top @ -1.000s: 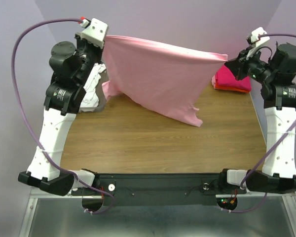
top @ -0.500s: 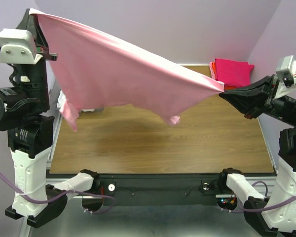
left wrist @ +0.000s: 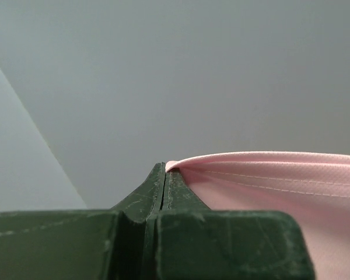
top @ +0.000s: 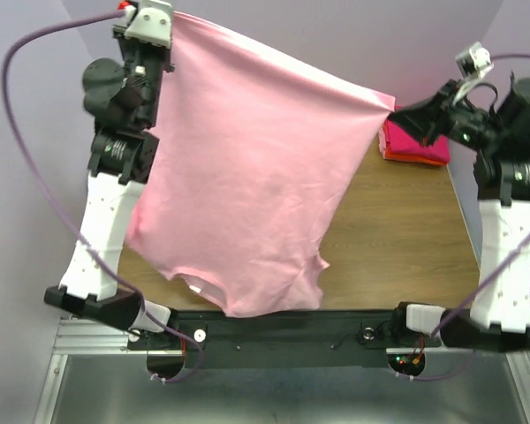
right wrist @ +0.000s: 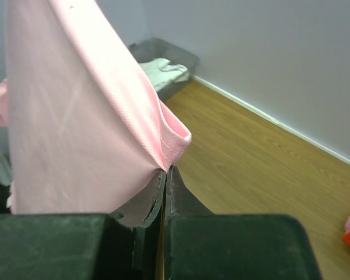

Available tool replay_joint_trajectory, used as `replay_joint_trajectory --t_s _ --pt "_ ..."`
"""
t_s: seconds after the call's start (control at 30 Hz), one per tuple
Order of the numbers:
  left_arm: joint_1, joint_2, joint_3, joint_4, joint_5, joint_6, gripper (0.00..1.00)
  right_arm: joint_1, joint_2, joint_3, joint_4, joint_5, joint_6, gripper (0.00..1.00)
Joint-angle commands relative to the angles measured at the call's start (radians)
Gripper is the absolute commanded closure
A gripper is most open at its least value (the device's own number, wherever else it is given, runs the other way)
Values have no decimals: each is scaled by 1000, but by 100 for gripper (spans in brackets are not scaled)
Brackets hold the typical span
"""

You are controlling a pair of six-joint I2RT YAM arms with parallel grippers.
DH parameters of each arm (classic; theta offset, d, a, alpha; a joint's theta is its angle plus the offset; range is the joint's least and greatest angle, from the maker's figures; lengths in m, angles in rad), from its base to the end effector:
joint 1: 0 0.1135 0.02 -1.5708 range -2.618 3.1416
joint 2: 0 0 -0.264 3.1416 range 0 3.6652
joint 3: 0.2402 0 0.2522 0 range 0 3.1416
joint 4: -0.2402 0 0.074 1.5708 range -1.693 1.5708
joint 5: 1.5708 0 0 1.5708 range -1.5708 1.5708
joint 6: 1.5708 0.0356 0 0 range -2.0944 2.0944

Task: Fold and stack the t-shirts
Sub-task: Flatten the tshirt out

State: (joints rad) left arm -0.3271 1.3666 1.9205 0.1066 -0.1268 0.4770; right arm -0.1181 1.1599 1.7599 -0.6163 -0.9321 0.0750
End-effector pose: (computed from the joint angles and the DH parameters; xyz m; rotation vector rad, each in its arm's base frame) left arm 0.2188 -0.0695 0.6190 0.2476 0.8841 0.1969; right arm 0.1802 0.0074 0.5418 -0.5770 1.5192 0.7016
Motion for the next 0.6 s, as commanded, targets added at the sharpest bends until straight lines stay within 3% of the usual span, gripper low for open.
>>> replay_joint_trajectory --t_s 0.0,0.13,0.33,0.4,0.53,0.57 --pt "57 26 -6 131 36 -46 100 -9 160 116 96 121 -63 99" --pt "123 115 44 188 101 -112 100 -9 306 277 164 156 -41 99" --pt "220 281 329 182 217 -218 100 -9 474 550 202 239 -23 99" --pt "224 287 356 162 243 -216 100 -9 491 586 214 253 -38 99" --pt "227 192 171 156 353 -173 100 -9 492 560 245 266 -95 99" --pt "227 116 11 174 372 -137 100 -9 486 494 260 263 -112 99"
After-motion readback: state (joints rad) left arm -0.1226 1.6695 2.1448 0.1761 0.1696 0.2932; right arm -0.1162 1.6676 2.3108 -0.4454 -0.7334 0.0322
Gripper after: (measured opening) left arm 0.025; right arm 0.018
